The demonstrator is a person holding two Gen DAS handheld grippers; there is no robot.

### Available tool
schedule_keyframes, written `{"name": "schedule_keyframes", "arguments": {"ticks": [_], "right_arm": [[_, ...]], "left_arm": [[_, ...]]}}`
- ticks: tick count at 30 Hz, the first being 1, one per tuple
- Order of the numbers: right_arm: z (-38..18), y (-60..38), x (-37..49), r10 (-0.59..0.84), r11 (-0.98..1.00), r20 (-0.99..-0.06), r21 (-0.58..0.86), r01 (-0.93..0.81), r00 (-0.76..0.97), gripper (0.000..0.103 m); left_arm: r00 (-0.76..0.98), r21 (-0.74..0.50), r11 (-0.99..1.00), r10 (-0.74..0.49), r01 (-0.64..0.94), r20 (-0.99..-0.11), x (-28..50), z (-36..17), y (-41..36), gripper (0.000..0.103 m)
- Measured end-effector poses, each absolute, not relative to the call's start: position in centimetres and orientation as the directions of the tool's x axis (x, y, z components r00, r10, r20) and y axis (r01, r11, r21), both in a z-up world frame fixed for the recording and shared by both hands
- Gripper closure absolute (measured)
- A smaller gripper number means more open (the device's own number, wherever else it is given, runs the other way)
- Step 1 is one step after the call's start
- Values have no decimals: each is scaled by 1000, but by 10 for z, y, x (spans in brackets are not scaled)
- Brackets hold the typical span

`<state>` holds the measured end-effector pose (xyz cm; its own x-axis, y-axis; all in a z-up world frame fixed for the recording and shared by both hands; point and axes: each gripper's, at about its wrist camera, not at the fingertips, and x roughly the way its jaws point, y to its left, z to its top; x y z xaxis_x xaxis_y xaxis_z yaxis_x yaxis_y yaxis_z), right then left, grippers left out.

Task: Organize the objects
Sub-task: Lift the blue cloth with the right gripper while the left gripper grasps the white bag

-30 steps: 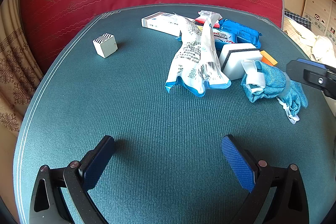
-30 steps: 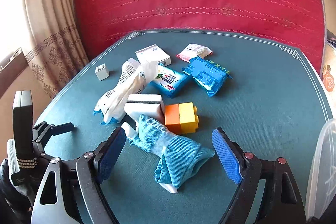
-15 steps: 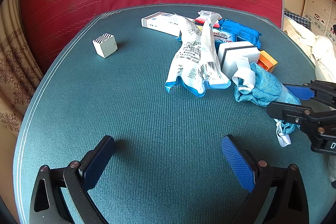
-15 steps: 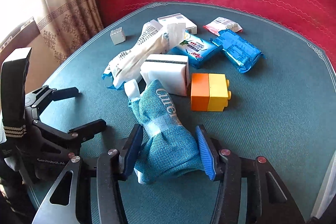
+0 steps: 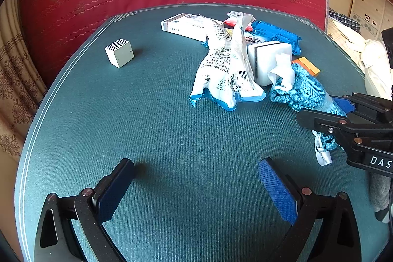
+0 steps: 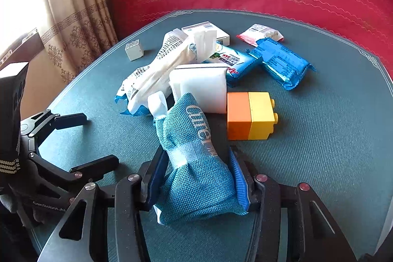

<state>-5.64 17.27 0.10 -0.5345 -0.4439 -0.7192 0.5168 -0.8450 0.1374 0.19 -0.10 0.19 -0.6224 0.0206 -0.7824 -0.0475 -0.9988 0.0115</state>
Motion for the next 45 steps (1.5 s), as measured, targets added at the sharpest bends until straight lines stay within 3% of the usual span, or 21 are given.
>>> {"name": "schedule_keyframes", "arguments": {"ticks": [10, 21, 33, 36, 45], "right_arm": [[-1, 233, -22, -345, -919, -717, 128, 372, -605, 53], [-3, 245, -20, -382, -914, -699, 191, 357, -605, 53], [-4, 245, -21, -382, -915, -698, 191, 357, -606, 53], [-4, 244, -21, -383, -914, -698, 192, 357, -606, 53], [-4, 245, -22, -389, -913, -695, 200, 356, -605, 53]], "left_arm": [[-657, -16, -1000, 26, -21, -753, -4, 21, -3, 0], [-686, -27, -1000, 15, 7, -728, -66, 47, 12, 1], [-606, -19, -999, -3, 29, -795, -104, 16, 19, 33], [-609, -11, -1000, -8, 27, -793, -103, 18, 20, 50], [-607, -34, -999, 2, 41, -794, -91, 22, 16, 51]]}}
